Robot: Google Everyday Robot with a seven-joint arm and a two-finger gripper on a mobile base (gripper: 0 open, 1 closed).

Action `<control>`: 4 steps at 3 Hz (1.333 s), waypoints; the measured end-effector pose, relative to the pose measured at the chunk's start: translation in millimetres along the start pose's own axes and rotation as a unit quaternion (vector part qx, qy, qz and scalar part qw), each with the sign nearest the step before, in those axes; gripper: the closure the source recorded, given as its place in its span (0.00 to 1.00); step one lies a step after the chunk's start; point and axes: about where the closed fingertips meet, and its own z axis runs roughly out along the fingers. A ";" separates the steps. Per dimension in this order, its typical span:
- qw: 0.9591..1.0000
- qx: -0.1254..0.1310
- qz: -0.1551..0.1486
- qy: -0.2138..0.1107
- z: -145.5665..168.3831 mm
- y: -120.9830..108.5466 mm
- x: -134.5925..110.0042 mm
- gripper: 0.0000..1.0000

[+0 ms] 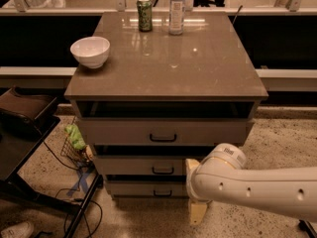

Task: Open middle drawer

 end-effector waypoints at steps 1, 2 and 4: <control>1.000 -0.010 0.010 -0.005 45.9 11.6 2.9 0.00; 1.000 -0.007 0.010 -0.003 42.6 10.3 2.7 0.00; 0.999 -0.004 0.005 -0.039 76.3 -0.7 -15.1 0.00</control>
Offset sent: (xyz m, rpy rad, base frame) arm 0.0003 0.0028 -0.0353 0.0116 0.0166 -0.0052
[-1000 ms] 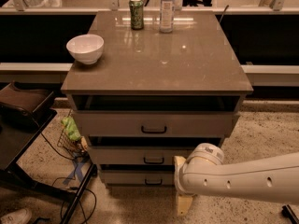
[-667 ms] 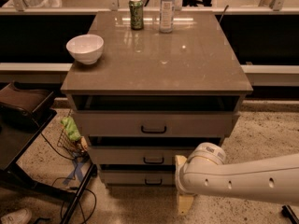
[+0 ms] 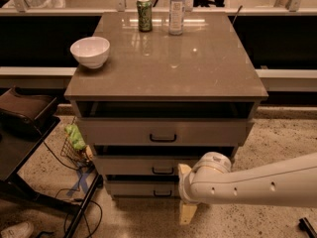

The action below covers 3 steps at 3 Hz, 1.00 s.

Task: Open middle drawer

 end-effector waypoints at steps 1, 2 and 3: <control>1.000 -0.004 -0.007 -0.024 29.6 -6.7 -11.3 0.00; 0.999 -0.005 -0.018 -0.031 51.1 -14.3 -19.2 0.00; 0.999 -0.008 -0.025 -0.030 72.1 -19.0 -22.8 0.00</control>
Offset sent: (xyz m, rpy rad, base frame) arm 0.0435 0.0479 -0.0692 0.0512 -0.0137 0.0842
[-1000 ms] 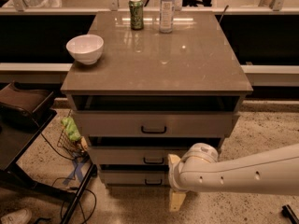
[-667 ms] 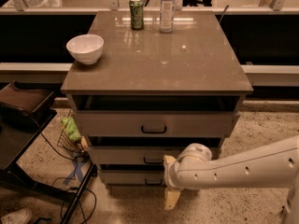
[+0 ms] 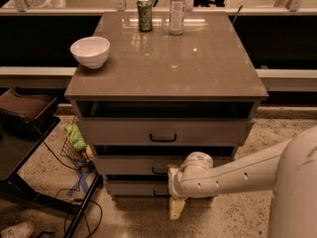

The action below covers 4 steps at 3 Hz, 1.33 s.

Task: Open middle drawer

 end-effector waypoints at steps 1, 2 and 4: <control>1.000 -0.002 -0.002 0.002 20.2 -3.3 -0.6 0.00; 1.000 -0.008 -0.004 0.005 39.4 -2.5 -0.9 0.00; 0.999 -0.029 -0.015 0.008 75.6 2.6 -15.9 0.00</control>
Offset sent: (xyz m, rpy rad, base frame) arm 0.0150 0.0196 -0.0607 -0.0249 0.0230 0.0116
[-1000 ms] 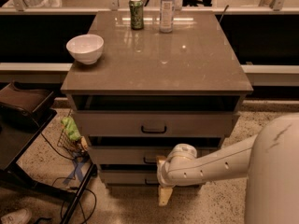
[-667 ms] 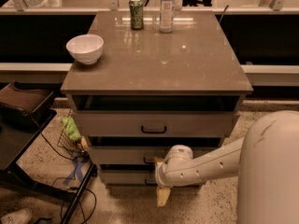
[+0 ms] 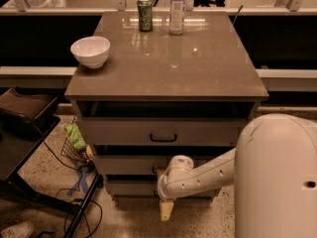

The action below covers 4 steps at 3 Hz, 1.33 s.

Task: Open middle drawer

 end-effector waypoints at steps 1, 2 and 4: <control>1.000 0.000 0.000 0.000 0.0 0.0 0.0 0.00; 1.000 -0.001 0.000 0.000 0.7 0.9 -0.1 0.18; 1.000 -0.002 0.000 0.000 2.0 2.2 -0.4 0.64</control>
Offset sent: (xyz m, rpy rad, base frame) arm 0.0000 0.0000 0.0000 0.0000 0.0000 0.0000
